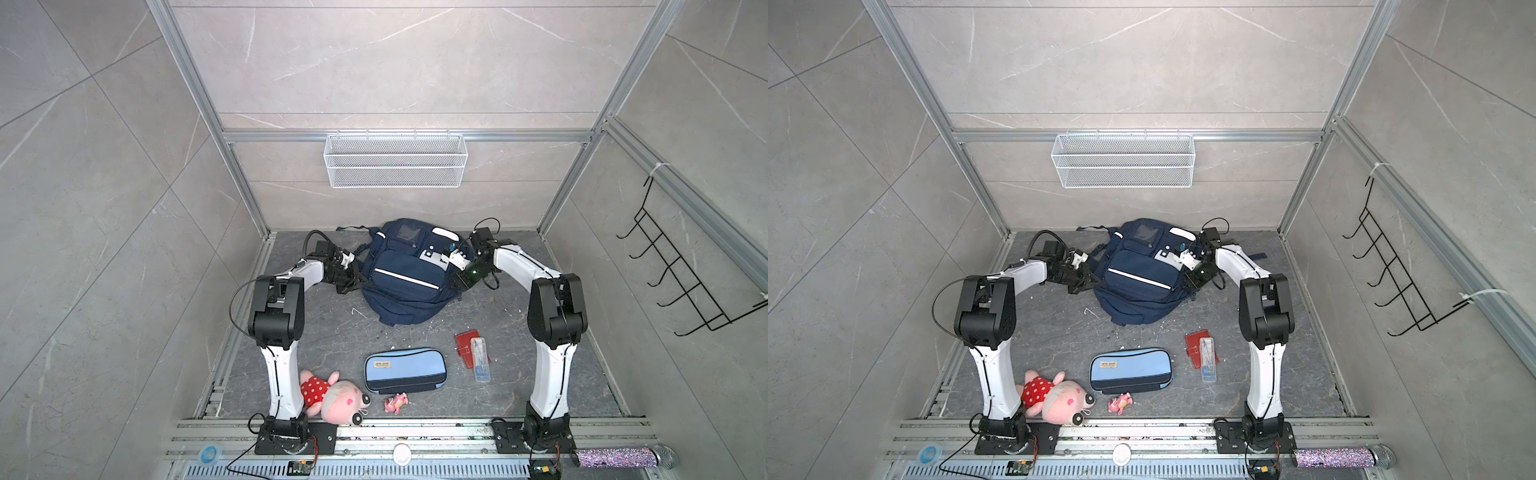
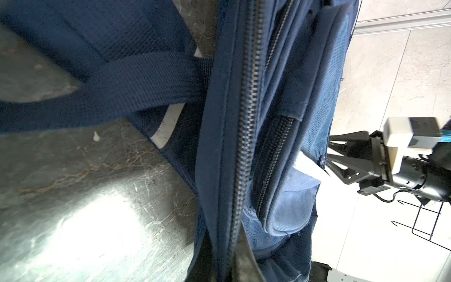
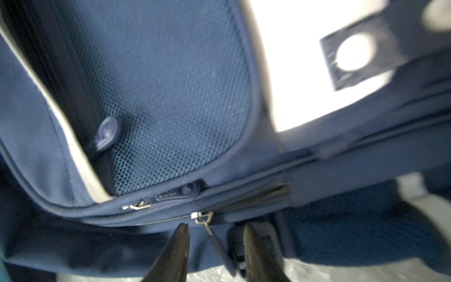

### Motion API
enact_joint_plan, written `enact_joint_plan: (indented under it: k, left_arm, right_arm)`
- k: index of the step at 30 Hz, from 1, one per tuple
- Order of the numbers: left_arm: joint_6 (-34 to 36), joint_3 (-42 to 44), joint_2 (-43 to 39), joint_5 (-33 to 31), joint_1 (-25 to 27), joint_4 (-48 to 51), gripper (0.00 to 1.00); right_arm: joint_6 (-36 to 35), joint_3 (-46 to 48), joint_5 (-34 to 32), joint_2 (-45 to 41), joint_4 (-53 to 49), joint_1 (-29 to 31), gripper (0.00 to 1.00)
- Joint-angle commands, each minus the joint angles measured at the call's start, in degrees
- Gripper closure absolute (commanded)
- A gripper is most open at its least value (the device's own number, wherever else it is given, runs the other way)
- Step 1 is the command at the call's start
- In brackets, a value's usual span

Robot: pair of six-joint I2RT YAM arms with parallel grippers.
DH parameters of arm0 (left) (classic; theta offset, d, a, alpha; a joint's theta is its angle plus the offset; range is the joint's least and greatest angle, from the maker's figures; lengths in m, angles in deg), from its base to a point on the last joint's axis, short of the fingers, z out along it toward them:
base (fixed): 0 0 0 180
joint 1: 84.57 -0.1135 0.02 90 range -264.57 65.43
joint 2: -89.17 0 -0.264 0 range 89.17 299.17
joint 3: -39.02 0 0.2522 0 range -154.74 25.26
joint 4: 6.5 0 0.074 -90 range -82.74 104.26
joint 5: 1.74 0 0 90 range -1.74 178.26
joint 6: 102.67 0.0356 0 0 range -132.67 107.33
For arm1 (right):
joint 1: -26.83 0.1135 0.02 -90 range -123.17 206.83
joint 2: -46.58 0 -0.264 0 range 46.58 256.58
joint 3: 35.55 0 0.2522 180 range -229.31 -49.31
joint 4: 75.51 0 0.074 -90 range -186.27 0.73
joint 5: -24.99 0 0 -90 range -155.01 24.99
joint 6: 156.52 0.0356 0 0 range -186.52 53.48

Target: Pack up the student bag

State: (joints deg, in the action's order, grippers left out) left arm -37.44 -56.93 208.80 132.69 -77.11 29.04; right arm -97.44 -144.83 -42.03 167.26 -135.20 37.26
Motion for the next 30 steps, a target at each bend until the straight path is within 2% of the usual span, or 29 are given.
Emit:
enact_joint_plan:
  k: [1, 14, 20, 29, 30]
  left_arm:
    - [-0.16, 0.22, 0.56, 3.34, -0.25, -0.89, 1.00]
    - [-2.60, -0.49, 0.34, 4.23, -0.43, -3.32, 1.00]
    - [-2.98, 0.04, 0.42, 4.18, -0.52, -3.67, 1.00]
    - [-4.12, 1.17, 0.30, 4.27, -0.54, -4.86, 1.00]
    - [-4.12, 1.32, 0.26, 4.27, -0.57, -4.95, 1.00]
  right_arm:
    - [-0.29, 0.43, 1.71, -0.59, -1.62, 0.15, 0.59]
    - [0.24, -0.23, -1.27, 1.94, -1.21, 0.35, 0.56]
    - [-0.46, 0.64, -1.65, 1.81, -1.15, 0.48, 0.62]
    - [-0.74, 0.98, -4.29, 2.20, -0.63, 1.36, 0.64]
    - [-0.80, 1.13, -4.47, 2.15, -0.61, 1.49, 0.69]
